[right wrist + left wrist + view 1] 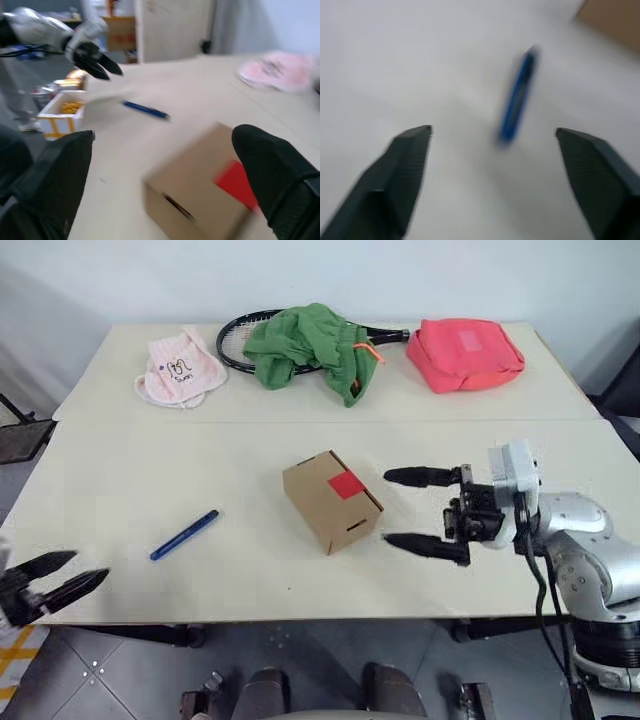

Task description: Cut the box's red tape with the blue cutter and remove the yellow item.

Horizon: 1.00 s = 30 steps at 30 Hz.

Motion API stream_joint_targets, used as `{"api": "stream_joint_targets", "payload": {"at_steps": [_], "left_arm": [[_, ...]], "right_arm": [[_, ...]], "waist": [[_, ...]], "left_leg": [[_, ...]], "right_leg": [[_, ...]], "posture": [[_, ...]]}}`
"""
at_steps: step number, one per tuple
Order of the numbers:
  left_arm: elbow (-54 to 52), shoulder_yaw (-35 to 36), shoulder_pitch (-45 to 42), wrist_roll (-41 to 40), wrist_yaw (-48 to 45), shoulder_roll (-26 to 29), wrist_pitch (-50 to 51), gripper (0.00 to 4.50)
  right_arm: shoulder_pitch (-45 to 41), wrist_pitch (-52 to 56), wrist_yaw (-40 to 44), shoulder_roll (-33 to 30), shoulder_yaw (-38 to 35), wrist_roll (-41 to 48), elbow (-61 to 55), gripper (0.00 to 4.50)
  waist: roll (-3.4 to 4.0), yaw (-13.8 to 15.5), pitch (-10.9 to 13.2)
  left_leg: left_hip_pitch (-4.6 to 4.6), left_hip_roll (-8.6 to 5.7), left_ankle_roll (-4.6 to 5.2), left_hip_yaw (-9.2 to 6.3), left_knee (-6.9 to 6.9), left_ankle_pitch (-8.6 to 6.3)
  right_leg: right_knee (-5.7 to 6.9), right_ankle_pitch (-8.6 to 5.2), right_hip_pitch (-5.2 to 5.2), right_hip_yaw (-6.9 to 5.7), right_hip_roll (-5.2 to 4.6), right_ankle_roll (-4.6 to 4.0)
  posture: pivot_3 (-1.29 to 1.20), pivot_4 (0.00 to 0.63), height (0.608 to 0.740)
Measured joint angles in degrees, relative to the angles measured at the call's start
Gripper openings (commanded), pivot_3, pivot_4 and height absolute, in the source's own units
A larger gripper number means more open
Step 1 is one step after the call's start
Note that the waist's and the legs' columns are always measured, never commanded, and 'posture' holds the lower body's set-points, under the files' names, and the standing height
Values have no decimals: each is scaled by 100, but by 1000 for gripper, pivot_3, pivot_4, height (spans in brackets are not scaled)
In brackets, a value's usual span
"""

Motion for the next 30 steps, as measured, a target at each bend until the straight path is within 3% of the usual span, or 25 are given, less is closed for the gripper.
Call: {"api": "stream_joint_targets", "payload": {"at_steps": [6, 18, 28, 30], "left_arm": [[192, -250, -145, 177, -251, 165, -621, 4488], [-1079, -2305, -1432, 784, 413, 643, 291, 4488], [-1015, -3019, -1857, 1141, 634, 585, 364, 4488], [-1027, -3066, -1904, 1170, 685, 555, 409, 4103]], "right_arm": [[184, -259, -210, 181, 205, -22, -325, 4500], [570, -347, -550, -47, 127, -18, -598, 4500], [686, -347, -794, -101, 128, -14, -777, 4500], [713, -347, -841, -106, 128, -14, -778, 4500]], "waist": [[-10, 37, -6], [-11, -48, -6], [-11, 7, -6], [-7, 28, -8]], "left_leg": [[0, 2, 2, 0, 5, -4], [3, 4, 1, 9, 2, -6], [3, 5, 2, 12, 13, -6], [5, 5, 2, 12, 17, -6]], "right_leg": [[9, 1, 0, 0, 0, -1], [26, 1, -12, 0, 0, 0], [36, 1, -12, 0, -1, 0], [40, 1, -11, 1, -1, 0]], "posture": [[0, 150, 740], [0, 150, 740], [0, 150, 740], [0, 150, 740]]}}
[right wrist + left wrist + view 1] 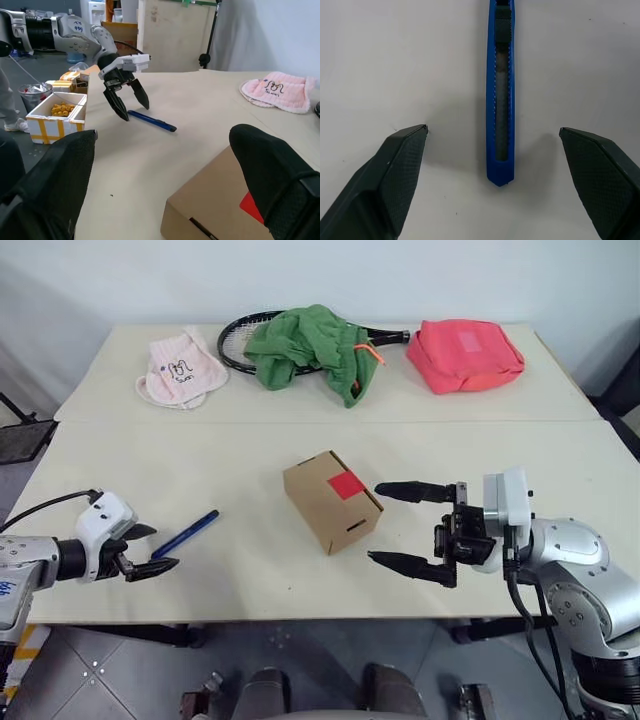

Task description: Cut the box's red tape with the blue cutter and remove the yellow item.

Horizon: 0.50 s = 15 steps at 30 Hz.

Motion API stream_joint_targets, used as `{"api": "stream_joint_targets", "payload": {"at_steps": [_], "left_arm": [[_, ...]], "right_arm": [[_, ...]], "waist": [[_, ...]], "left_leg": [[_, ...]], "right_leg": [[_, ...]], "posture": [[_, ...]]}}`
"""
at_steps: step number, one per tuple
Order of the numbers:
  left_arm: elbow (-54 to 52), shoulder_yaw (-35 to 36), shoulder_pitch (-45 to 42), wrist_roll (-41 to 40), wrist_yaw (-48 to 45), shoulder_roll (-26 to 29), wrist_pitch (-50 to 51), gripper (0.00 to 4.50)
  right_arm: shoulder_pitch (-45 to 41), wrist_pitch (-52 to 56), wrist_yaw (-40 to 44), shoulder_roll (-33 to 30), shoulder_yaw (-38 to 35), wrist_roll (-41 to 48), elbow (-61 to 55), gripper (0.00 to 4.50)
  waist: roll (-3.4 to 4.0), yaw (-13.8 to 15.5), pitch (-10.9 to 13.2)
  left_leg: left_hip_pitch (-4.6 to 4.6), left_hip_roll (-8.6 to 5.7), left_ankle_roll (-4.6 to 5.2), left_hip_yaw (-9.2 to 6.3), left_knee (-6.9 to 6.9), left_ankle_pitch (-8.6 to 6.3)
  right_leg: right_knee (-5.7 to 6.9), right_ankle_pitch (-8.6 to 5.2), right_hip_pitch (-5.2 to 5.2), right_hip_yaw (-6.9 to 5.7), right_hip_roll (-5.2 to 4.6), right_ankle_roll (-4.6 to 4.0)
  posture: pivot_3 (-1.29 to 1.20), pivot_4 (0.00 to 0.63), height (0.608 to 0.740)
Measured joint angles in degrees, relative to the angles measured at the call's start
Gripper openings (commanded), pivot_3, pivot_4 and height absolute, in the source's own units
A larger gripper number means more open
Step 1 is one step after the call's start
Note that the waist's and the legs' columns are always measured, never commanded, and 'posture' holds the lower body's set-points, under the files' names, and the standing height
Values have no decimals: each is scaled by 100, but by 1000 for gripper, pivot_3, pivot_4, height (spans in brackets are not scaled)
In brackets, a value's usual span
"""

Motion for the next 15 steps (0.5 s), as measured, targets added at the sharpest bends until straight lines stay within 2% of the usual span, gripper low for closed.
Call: {"api": "stream_joint_targets", "payload": {"at_steps": [13, 15], "left_arm": [[-102, -129, -11, 87, -24, -9, -63, 440], [-188, -134, -26, 42, -85, -64, -62, 440]], "right_arm": [[60, -1, -208, -111, -13, 10, -76, 4500], [149, -1, -219, -138, -72, 12, -79, 4500]], "waist": [[10, 15, -6], [10, 35, -6]], "left_leg": [[2, 0, 2, 2, 2, -2], [2, 0, 3, 2, 2, -3]], "right_leg": [[1, 0, 0, 2, 0, 0], [0, 0, 1, 2, 0, 0]], "posture": [[0, 150, 740], [0, 150, 740]]}}
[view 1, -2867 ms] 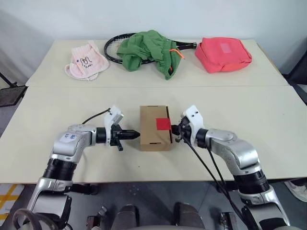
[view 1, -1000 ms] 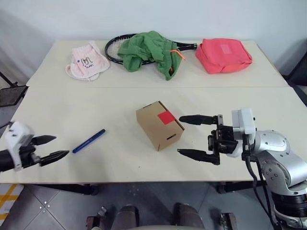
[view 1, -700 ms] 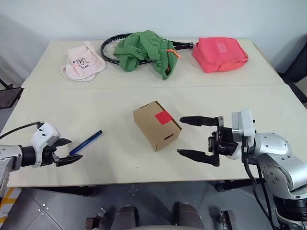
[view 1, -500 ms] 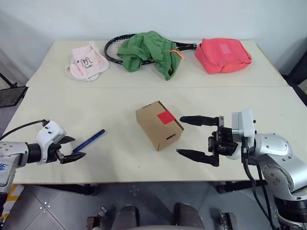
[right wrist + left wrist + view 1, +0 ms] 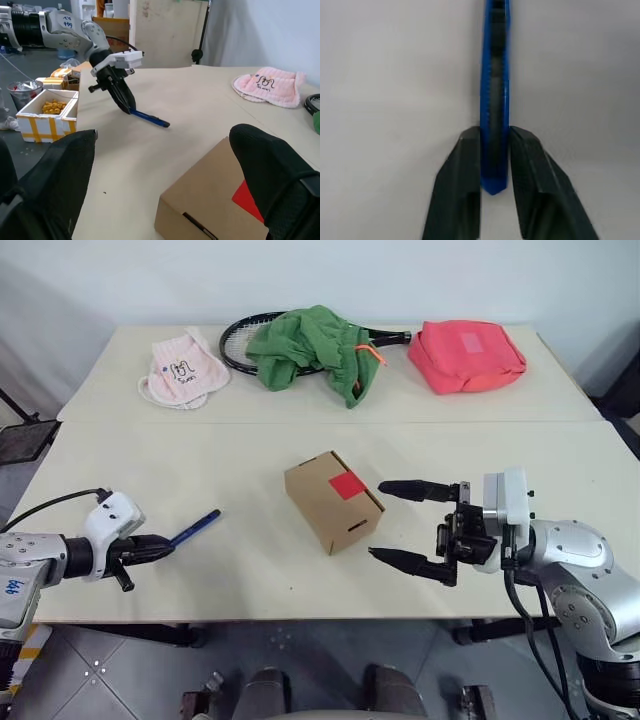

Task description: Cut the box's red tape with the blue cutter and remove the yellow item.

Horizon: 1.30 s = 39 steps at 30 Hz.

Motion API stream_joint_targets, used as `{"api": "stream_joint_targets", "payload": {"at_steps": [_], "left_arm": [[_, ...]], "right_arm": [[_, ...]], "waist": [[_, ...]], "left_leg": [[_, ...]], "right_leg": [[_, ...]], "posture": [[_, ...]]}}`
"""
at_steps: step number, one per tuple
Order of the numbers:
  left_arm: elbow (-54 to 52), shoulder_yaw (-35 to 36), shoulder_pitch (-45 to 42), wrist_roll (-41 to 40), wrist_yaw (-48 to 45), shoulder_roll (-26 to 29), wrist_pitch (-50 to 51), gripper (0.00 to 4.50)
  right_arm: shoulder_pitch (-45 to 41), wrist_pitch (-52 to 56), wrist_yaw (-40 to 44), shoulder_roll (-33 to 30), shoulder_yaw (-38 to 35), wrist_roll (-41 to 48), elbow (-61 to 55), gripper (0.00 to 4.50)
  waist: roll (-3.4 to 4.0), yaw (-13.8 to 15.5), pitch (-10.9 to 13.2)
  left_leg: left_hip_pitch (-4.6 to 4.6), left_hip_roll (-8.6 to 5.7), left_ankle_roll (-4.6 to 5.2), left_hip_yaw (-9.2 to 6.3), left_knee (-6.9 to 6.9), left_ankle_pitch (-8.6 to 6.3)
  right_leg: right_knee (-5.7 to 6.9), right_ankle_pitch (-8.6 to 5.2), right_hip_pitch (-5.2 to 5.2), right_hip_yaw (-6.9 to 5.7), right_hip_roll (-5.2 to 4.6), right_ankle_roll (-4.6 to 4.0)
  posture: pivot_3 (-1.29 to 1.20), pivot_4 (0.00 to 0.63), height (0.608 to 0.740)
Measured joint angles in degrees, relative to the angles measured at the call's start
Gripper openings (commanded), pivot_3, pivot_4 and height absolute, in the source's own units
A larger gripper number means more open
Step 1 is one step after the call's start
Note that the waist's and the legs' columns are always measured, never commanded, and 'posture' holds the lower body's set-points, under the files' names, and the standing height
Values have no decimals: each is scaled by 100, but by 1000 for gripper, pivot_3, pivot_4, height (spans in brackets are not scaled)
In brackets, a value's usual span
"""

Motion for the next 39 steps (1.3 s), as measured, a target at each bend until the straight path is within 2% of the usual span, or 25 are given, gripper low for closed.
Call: {"api": "stream_joint_targets", "payload": {"at_steps": [3, 7, 10, 14, 20, 24, 26, 29, 32, 37, 39], "left_arm": [[-1, -48, -57, -44, -87, -73, -60, 440], [-397, -452, -123, -38, -569, -90, -497, 440], [-1012, -797, -291, -56, -950, -15, -530, 440], [-2011, -1544, -839, -20, -1181, 29, -51, 440], [-2732, -3285, -1725, 399, -845, -854, 1159, 440], [-2797, -3849, -2260, 877, -306, -1384, 1848, 440], [-2959, -3973, -2335, 960, -201, -1407, 2070, 440], [-3193, -4218, -2482, 1120, -43, -1408, 2397, 435], [-3368, -4393, -2603, 1204, 52, -1412, 2637, 435], [-3469, -4604, -2847, 1287, 251, -1564, 3029, 435], [-3528, -4682, -2962, 1283, 264, -1552, 3208, 435]], "right_arm": [[125, -2, -28, -42, -122, -3, 3, 4500], [536, -11, 15, -261, -388, -12, 24, 4500], [819, 25, 45, -460, -640, 28, 12, 4500], [1551, 305, 80, -814, -1033, 253, -357, 4500], [2784, 591, -89, -1133, -1337, -51, -811, 4500], [3208, 878, -359, -1238, -1526, -183, -1122, 4500], [3403, 1024, -426, -1262, -1594, -164, -1373, 4500], [3532, 1293, -539, -1300, -1627, -66, -1663, 3916], [3326, 1604, -769, -1385, -1429, 63, -1891, 2853], [2527, 2291, -1392, -1427, -568, 147, -2044, 1160], [1886, 2622, -1721, -1309, 15, 103, -2016, 441]], "waist": [[0, 47, 0], [-6, 79, 3], [-6, 64, 4], [-5, 69, 4], [-13, 76, 8], [-13, 92, 7], [-13, 94, 7], [-13, 101, 7], [-15, 106, 5], [-17, 185, 7], [-22, 183, 8]], "left_leg": [[-1, 0, 0, 1, 4, 0], [-15, 0, 8, 1, 20, -8], [-15, 0, 9, 4, 22, -9], [-14, 0, 10, 4, 21, -9], [-11, -1, 17, 2, 38, -13], [-9, -1, 19, 2, 38, -14], [-9, -1, 22, 1, 37, -16], [-6, -1, 24, 0, 46, -17], [-4, -1, 26, -3, 49, -18], [-9, -2, 29, -4, 51, -20], [-12, -2, 28, -4, 58, -20]], "right_leg": [[0, 0, 0, 0, 0, 0], [-11, 0, 2, -1, 0, 0], [-14, 0, 2, 0, 1, 0], [-14, 0, 5, 0, 0, 0], [-15, 1, 17, 1, 1, 2], [-17, 1, 19, 2, 0, 2], [-19, 1, 19, 2, 1, 2], [-21, 1, 28, 2, 0, 2], [-21, 1, 32, 3, 0, 2], [-24, 1, 30, 2, 1, 2], [-22, 2, 25, 3, 1, 1]], "posture": [[0, 150, 740], [0, 150, 740], [0, 150, 740], [0, 150, 740], [0, 150, 740], [0, 150, 740], [0, 150, 740], [0, 150, 740], [0, 150, 740], [0, 150, 740], [0, 150, 740]]}}
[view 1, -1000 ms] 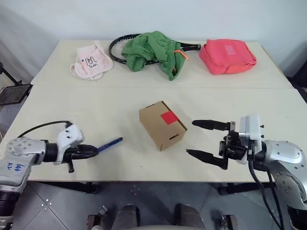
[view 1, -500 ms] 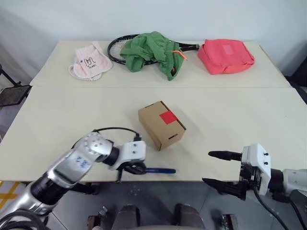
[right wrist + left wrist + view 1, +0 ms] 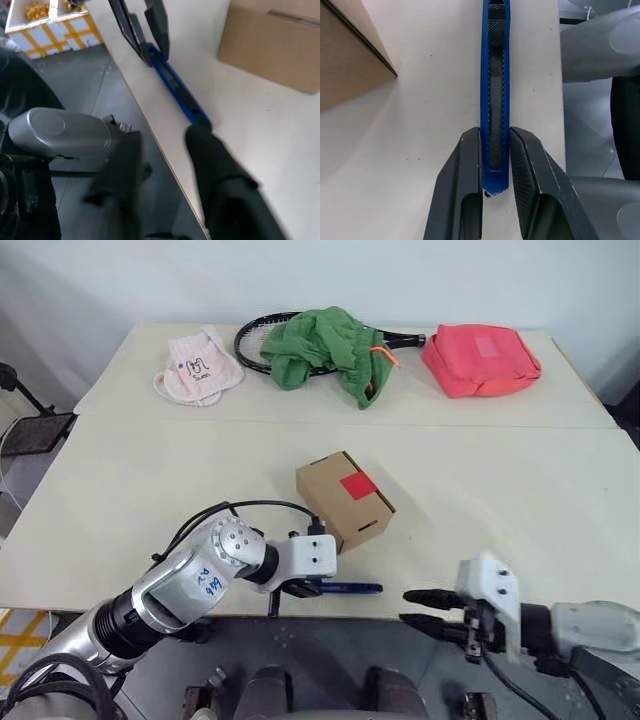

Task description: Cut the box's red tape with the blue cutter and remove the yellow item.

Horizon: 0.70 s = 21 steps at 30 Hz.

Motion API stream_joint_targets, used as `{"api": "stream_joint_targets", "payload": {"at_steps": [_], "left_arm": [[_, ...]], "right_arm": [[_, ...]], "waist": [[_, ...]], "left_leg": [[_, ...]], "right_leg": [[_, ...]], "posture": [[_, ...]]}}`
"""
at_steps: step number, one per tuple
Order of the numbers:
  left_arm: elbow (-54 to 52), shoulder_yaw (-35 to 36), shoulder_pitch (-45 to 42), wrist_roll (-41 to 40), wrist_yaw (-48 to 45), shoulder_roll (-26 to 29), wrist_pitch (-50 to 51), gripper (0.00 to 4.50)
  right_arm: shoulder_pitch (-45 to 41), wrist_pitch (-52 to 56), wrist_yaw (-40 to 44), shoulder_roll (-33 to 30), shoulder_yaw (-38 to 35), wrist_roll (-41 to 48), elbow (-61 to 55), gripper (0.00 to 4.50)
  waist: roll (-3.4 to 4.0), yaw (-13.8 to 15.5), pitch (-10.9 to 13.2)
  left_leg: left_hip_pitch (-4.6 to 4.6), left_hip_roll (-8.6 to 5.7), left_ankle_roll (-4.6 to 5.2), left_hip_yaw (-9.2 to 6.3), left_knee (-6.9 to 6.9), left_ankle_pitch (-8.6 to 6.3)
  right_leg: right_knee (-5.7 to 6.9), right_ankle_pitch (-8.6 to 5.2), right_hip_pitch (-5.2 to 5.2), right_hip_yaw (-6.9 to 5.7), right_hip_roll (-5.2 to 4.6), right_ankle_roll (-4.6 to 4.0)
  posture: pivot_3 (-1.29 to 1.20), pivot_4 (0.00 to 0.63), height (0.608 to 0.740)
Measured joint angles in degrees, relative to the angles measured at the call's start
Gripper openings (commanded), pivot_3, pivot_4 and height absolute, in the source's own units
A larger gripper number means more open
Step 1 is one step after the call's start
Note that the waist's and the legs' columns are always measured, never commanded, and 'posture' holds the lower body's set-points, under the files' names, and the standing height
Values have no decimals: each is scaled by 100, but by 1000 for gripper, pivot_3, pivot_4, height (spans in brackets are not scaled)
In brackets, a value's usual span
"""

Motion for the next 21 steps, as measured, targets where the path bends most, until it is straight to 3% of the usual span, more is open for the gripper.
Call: {"api": "stream_joint_targets", "payload": {"at_steps": [1, 9, 21], "left_arm": [[-46, -38, -32, -8, 3, 4, 85, 435], [-257, -136, -140, -159, -2, 145, 409, 435], [-310, -136, -141, -227, 65, 243, 466, 435]], "right_arm": [[-290, 158, -146, 90, 269, -20, 30, 54], [-1828, 901, -731, 633, 1710, -549, 907, 54], [-1863, 894, -627, 656, 2049, -861, 1013, 54]], "waist": [[0, -3, 0], [0, -4, 0], [0, 6, 0]], "left_leg": [[-1, 0, 0, 0, 0, 0], [-8, 0, 0, 1, -5, 0], [-9, 0, 2, 1, -1, -1]], "right_leg": [[0, 0, 0, 0, 0, 0], [-2, 0, -8, -1, 1, 0], [1, 0, -8, -1, 0, 0]], "posture": [[0, 150, 740], [0, 150, 740], [0, 150, 740]]}}
